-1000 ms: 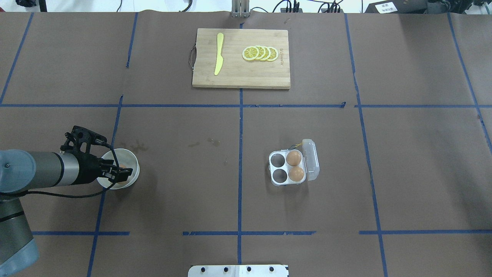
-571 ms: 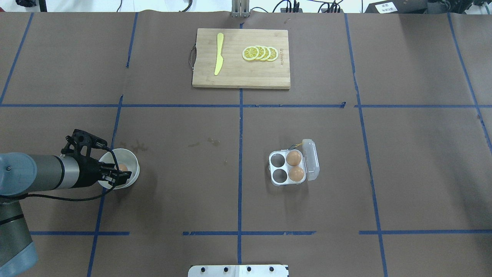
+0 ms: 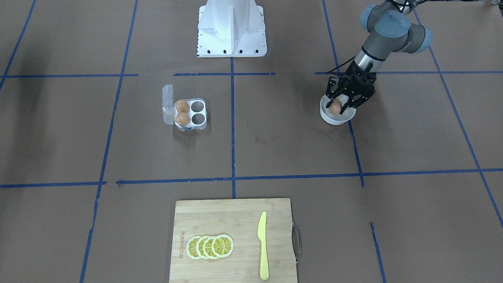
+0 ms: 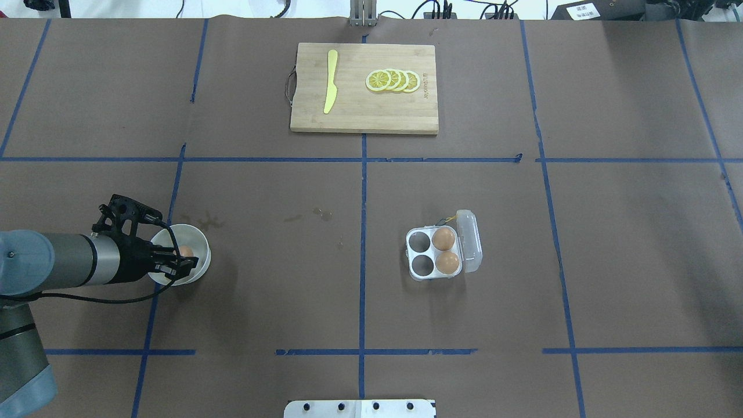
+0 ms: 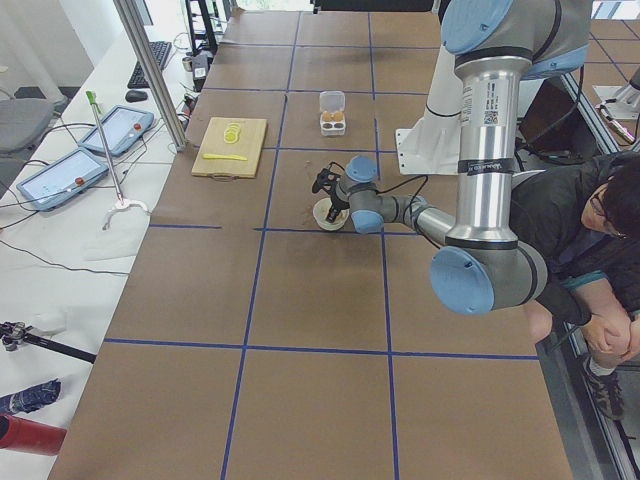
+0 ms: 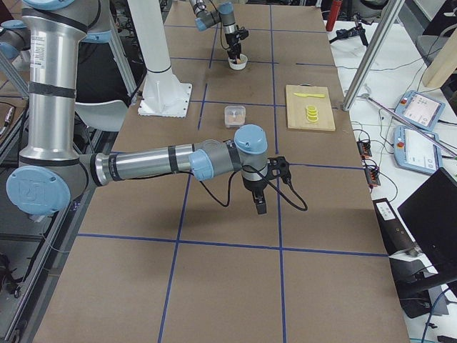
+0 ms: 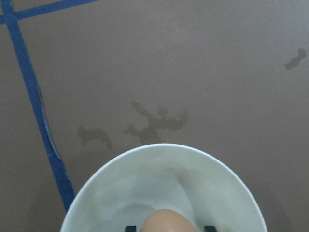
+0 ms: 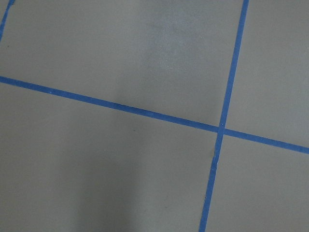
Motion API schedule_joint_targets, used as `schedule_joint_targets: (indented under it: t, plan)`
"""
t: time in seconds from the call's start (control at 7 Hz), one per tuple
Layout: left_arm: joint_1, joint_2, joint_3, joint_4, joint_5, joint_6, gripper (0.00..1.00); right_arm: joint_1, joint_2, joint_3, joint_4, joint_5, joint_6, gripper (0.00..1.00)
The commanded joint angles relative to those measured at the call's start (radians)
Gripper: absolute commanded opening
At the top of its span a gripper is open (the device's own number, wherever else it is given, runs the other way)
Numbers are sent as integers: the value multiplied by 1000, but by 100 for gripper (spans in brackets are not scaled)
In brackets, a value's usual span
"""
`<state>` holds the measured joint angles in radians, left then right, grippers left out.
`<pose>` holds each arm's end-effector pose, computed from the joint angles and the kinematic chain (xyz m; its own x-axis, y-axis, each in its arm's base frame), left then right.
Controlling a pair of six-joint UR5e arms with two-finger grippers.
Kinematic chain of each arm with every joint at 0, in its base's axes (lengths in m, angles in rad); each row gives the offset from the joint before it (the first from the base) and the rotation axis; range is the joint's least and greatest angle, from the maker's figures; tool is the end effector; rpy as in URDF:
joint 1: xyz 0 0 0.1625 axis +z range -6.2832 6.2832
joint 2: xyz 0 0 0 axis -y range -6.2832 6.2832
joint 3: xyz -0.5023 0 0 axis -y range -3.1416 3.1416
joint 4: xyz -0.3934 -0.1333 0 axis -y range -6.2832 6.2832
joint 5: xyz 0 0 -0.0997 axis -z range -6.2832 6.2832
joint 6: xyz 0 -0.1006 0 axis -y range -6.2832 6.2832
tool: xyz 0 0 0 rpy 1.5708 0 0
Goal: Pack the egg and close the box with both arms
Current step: 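Close the left gripper on the brown egg inside the white bowl, then lift the egg with the left gripper and carry it to the carton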
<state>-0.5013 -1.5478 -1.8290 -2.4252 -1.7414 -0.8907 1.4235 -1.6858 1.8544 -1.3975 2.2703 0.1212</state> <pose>0.3871 -0.3446 0.5305 0.5304 0.4160 -0.7386 0.0104 0.8681 0.4964 0.0018 -0.4551 0.6346 0.7366 -0.2108 0.6427 0.0496 0.9645 0.2595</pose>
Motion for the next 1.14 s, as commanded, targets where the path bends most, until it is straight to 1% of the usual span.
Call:
schedule_joint_targets:
  t: [0.0, 0.29, 0.43, 0.57, 0.71, 0.86, 1.0]
  plan:
    - [-14, 2, -30, -2, -1, 4, 0, 0, 1, -1, 0, 0, 0, 100]
    - [-66, -17, -105, -12, 0, 6, 0, -1, 2, -1, 0, 0, 0, 100]
    - [-68, -79, -110, -12, 3, 3, 0, 0, 2, -1, 0, 0, 0, 100]
    - [-62, -181, -61, -11, 79, 0, 0, -1, 2, 0, 0, 0, 0, 100]
    - [-50, -319, 6, -9, 142, 1, 0, 0, 2, 0, 0, 0, 0, 100]
    - [-28, -421, 45, -11, 146, 4, 0, 0, 2, 0, 0, 0, 0, 100]
    - [33, -493, 48, -17, 146, 6, 0, 0, 2, 0, 0, 0, 0, 100]
